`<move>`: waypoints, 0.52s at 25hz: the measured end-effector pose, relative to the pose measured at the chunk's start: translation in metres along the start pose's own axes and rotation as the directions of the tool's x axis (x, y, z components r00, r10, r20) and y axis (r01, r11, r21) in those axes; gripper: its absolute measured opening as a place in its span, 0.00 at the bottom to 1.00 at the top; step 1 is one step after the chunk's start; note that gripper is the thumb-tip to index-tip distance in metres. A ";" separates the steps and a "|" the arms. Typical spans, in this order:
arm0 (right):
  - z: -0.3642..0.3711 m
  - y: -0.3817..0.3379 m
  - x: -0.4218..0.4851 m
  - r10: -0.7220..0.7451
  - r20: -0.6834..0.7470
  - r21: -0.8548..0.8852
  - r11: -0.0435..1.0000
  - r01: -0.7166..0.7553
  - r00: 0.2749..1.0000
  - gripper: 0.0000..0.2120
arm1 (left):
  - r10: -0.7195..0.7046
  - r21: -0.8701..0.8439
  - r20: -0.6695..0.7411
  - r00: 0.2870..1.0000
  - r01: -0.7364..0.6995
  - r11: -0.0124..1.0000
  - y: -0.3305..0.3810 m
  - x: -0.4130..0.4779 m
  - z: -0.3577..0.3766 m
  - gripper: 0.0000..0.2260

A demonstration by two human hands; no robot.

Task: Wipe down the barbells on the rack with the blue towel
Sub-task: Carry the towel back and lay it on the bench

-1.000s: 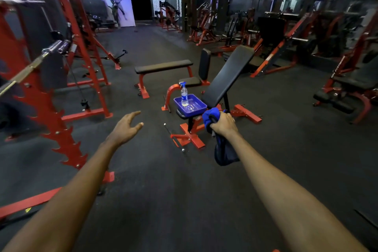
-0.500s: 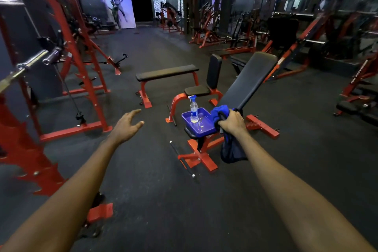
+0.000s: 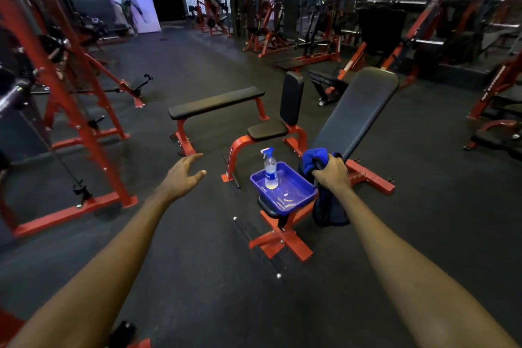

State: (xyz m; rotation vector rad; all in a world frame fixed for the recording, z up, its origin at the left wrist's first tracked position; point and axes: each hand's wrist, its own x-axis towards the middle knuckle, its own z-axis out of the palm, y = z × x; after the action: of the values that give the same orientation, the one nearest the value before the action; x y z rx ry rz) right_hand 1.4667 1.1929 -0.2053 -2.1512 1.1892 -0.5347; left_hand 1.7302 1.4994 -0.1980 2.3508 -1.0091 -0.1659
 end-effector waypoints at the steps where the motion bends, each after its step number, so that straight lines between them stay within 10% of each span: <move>1: 0.010 -0.006 0.018 0.009 -0.017 0.005 1.000 -0.008 1.000 0.19 | 0.012 -0.003 0.016 1.000 -0.012 1.000 -0.010 0.028 0.000 0.26; 13: 0.101 -0.093 0.163 0.149 -0.113 0.114 0.984 -0.137 0.982 0.12 | 0.269 -0.064 0.187 0.945 -0.261 0.963 -0.061 0.306 0.013 0.25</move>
State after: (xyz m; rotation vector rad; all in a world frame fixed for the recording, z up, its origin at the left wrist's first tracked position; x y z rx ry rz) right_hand 1.6678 1.1234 -0.2069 -1.9504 1.3393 -0.6569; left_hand 1.9808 1.3134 -0.2099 2.1688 -1.3927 -0.3115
